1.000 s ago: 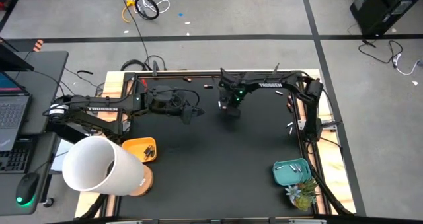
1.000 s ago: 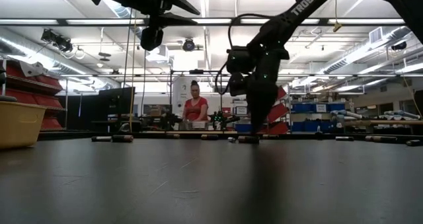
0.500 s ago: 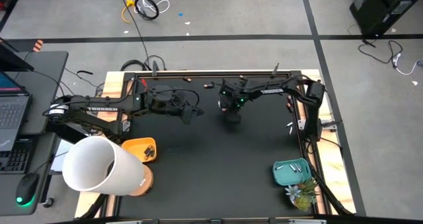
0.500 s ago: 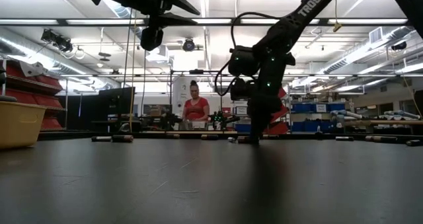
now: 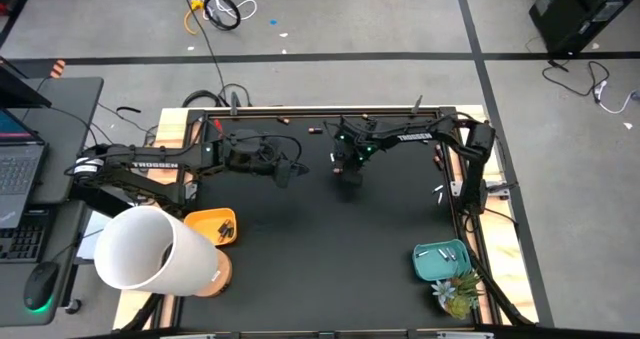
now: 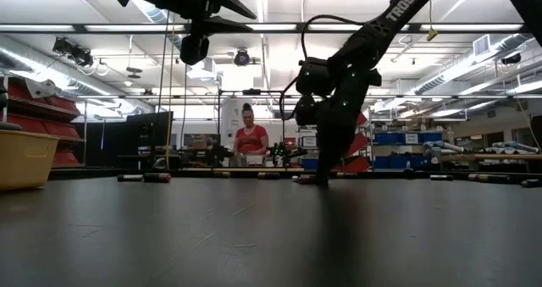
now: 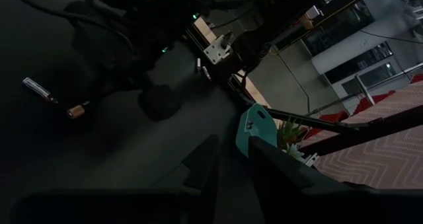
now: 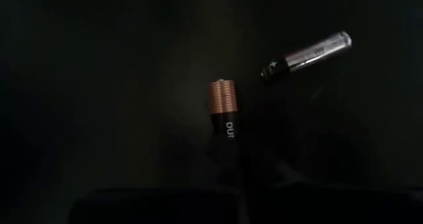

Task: Sort batteries
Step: Put the black battery into the yellow bin

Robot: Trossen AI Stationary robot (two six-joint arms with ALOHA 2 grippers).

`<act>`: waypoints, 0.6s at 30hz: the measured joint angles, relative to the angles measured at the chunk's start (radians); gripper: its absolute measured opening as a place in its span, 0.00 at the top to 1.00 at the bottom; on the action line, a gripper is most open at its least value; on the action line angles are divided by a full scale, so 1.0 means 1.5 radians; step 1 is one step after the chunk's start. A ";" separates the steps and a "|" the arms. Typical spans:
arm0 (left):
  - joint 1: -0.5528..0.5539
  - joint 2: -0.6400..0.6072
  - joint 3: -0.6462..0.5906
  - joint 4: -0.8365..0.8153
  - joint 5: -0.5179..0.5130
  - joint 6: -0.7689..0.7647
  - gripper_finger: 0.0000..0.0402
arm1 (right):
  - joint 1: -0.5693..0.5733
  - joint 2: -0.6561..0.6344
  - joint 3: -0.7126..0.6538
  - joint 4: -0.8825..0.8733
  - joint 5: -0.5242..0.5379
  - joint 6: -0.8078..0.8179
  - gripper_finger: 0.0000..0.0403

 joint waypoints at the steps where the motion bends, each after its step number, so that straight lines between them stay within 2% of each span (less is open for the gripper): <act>1: 0.000 0.000 0.000 0.000 0.000 0.000 0.76 | -0.003 -0.003 0.000 -0.004 -0.003 0.000 0.99; 11: 0.000 0.000 0.000 0.000 0.000 0.000 0.76 | -0.015 -0.029 0.000 -0.009 0.000 -0.002 1.00; 14: 0.000 0.000 0.000 0.000 0.000 0.000 0.76 | -0.015 -0.030 0.000 -0.013 -0.002 -0.002 0.96; 18: 0.000 0.000 0.000 0.000 0.000 -0.013 0.76 | -0.017 -0.030 0.001 0.012 -0.002 -0.003 0.86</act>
